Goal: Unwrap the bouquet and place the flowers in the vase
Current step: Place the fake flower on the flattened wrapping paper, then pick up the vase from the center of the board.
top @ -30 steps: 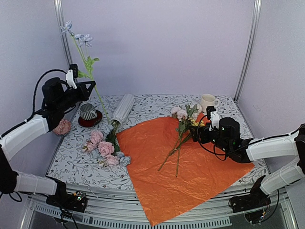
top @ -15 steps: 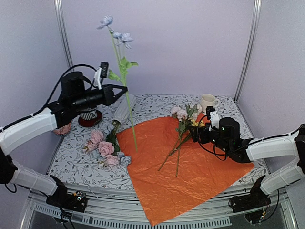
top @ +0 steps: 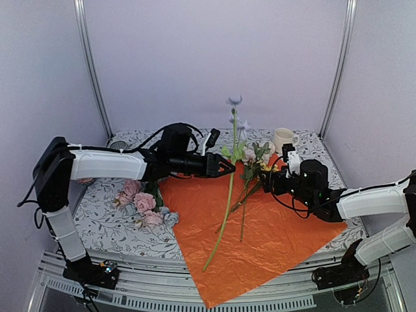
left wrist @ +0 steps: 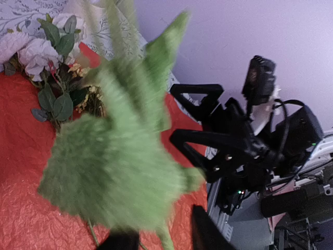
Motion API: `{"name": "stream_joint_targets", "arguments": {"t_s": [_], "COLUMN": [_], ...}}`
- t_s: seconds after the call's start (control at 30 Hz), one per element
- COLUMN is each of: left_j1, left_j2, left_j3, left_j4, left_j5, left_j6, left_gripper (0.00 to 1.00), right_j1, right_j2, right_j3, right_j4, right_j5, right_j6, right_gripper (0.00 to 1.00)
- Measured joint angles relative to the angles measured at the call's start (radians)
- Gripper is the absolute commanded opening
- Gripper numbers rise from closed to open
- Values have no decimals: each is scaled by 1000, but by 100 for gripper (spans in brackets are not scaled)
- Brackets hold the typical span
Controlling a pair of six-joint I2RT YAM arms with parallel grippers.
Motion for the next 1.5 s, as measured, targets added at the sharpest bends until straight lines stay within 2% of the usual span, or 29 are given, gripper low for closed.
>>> {"name": "stream_joint_targets", "arguments": {"t_s": [0.03,0.07,0.27,0.5,0.6,0.77,0.83,1.1,1.5], "left_j1": [-2,-2,-2,35,120,345,405,468,505], "left_j2": [35,65,89,-101,-191,-246,-226,-36,322], "left_j3": [14,26,76,81,80,80,80,121,529], "left_j4": [-1,-6,-172,-463,-569,-690,-727,-779,-916], "left_j5": [10,14,-47,-251,-320,-382,-394,-372,-390], "left_j6": [-5,-7,60,210,261,325,345,400,496], "left_gripper": [95,98,98,98,98,98,98,98,98], "right_j1": [0,0,0,0,0,0,0,0,0], "right_j2": [-2,-5,-26,-31,-31,-31,-31,-31,-31], "right_j3": [0,0,0,0,0,0,0,0,0], "right_j4": [-1,-2,-3,-3,-3,-3,-3,-3,-3], "right_j5": [0,2,8,8,7,7,6,2,-1], "right_j6": [0,0,0,-2,-3,-4,-4,-7,-8], "right_gripper": [99,99,99,99,99,99,99,99,99]}}
